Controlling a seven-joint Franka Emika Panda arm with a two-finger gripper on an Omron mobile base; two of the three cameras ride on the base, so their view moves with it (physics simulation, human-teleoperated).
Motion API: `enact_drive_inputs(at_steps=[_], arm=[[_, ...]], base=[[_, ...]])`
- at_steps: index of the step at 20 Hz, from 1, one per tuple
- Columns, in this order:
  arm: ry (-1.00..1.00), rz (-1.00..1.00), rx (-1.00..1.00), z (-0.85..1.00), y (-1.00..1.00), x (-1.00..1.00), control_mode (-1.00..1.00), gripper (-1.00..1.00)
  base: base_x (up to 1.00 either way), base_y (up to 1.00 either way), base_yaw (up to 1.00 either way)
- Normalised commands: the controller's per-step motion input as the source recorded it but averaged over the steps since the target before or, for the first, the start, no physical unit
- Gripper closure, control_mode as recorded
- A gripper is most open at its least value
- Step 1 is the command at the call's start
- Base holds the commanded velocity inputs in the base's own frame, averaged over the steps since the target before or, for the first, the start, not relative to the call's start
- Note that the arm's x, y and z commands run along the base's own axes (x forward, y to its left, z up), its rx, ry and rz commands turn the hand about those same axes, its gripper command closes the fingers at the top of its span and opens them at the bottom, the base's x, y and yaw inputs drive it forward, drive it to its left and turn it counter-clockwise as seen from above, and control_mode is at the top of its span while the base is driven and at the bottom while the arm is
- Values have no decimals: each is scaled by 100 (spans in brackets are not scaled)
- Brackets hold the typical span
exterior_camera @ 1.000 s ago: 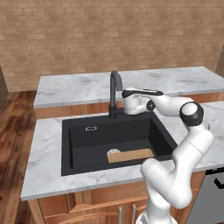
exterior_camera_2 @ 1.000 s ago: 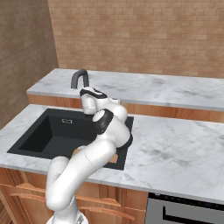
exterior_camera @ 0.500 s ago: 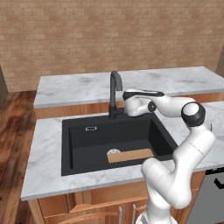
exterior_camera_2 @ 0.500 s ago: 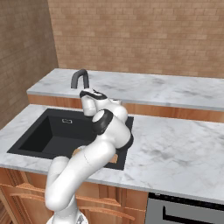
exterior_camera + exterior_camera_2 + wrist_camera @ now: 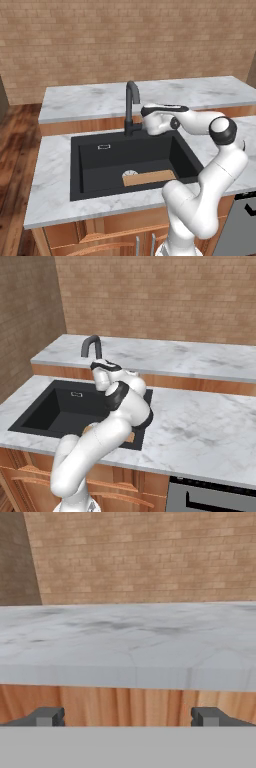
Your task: Turn on the sink faucet with hot water and rinse the cutting board for ten seconds, then turn off the faucet. Push the cutting board to reach the water if necessary.
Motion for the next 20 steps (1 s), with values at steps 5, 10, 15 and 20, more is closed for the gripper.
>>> enact_drive_inputs(at_steps=[5, 10, 15, 20], arm=[[0, 0, 0, 0, -21, -9, -100, -100], [0, 0, 0, 0, -34, 0, -100, -100], [0, 0, 1, 0, -42, 0, -100, -100], [0, 0, 1, 0, -46, 0, -100, -100]], base=[[0, 0, 0], [0, 0, 0], [0, 0, 0], [0, 0, 0]])
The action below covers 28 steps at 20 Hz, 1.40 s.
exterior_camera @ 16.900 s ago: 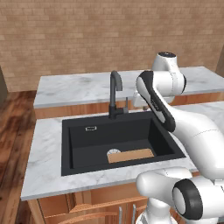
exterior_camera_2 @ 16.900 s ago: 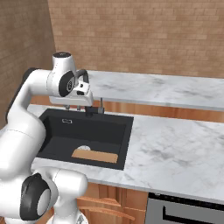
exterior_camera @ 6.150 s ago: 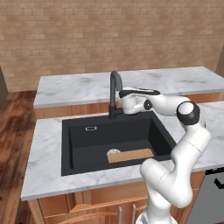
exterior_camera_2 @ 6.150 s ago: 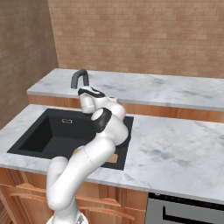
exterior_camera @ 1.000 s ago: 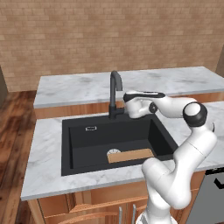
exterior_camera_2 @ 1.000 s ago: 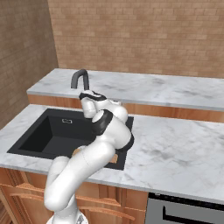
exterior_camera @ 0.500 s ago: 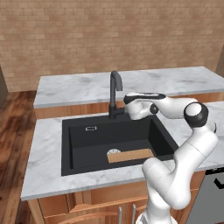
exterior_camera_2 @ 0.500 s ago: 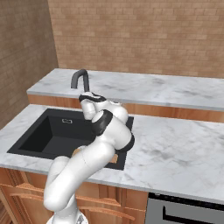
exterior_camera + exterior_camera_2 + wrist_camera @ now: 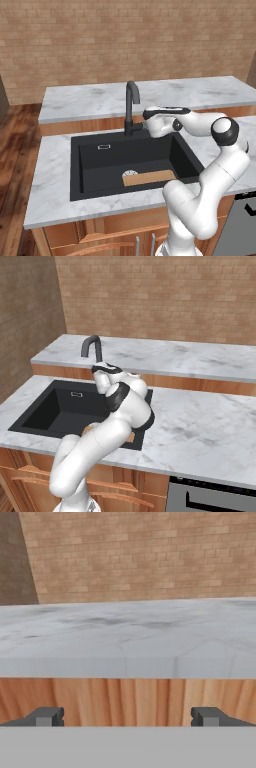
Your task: Turn on the sink faucet with hot water and rinse the cutting board for ten seconds, then turn off the faucet. Push the cutting board to reach the water if necessary.
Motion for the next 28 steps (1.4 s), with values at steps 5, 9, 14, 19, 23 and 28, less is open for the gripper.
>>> enact_drive_inputs(at_steps=[5, 9, 14, 19, 23, 28], arm=[[0, 0, 1, 0, -41, 0, -100, -100], [0, 0, 1, 0, -42, 0, -100, -100], [0, 0, 1, 0, -42, 0, -100, -100], [0, 0, 1, 0, -40, 0, -100, -100], [0, 0, 0, 0, -38, 0, -100, -100], [0, 0, 0, 0, -17, 0, -100, -100]], base=[[0, 0, 0], [0, 0, 0], [0, 0, 0], [0, 0, 0], [0, 0, 0], [0, 0, 0]])
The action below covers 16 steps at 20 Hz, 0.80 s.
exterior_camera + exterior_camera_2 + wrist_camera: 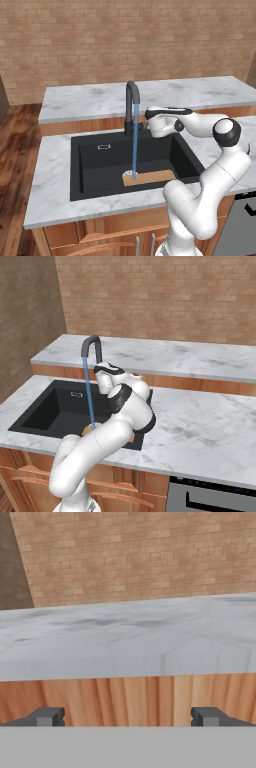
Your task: Turn on the sink faucet with hot water and rinse the cutting board for ten seconds, then turn off the faucet. Push the cutting board to reach the water if necessary.
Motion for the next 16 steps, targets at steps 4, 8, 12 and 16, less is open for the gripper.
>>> enact_drive_inputs(at_steps=[4, 8, 12, 16], arm=[[0, 0, 0, 0, -6, 0, -100, -100], [0, 0, 0, 0, -4, 0, -100, -100], [0, 0, 0, 0, -3, 0, -100, -100], [0, 0, 0, 0, -3, 0, -100, -100]], base=[[0, 0, 0], [0, 0, 0], [0, 0, 0], [0, 0, 0]])
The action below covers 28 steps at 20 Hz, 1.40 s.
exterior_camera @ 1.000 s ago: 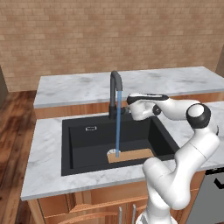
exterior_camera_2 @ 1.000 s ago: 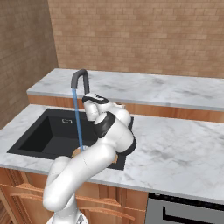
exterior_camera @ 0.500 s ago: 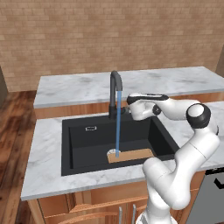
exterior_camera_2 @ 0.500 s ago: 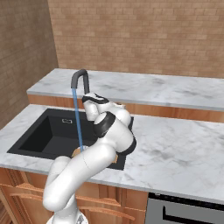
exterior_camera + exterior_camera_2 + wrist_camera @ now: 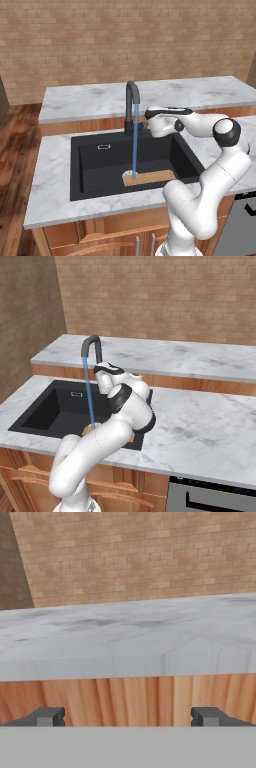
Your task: Turn on the sink faucet with hot water and rinse the cutting board for ten seconds, then turn off the faucet. Push the cutting board to reach the water if necessary.
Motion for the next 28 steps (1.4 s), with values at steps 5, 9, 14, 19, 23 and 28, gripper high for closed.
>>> enact_drive_inputs(at_steps=[5, 9, 14, 19, 23, 28], arm=[[0, 0, 0, 0, 0, 0, -100, -100], [0, 0, 0, 0, 0, 0, -100, -100], [0, 0, 0, 0, 0, 0, -100, -100], [0, 0, 0, 0, 0, 0, -100, -100], [0, 0, 0, 0, 0, 0, -100, -100], [0, 0, 0, 0, 0, 0, -100, -100]], base=[[0, 0, 0], [0, 0, 0], [0, 0, 0], [0, 0, 0], [0, 0, 0], [0, 0, 0]])
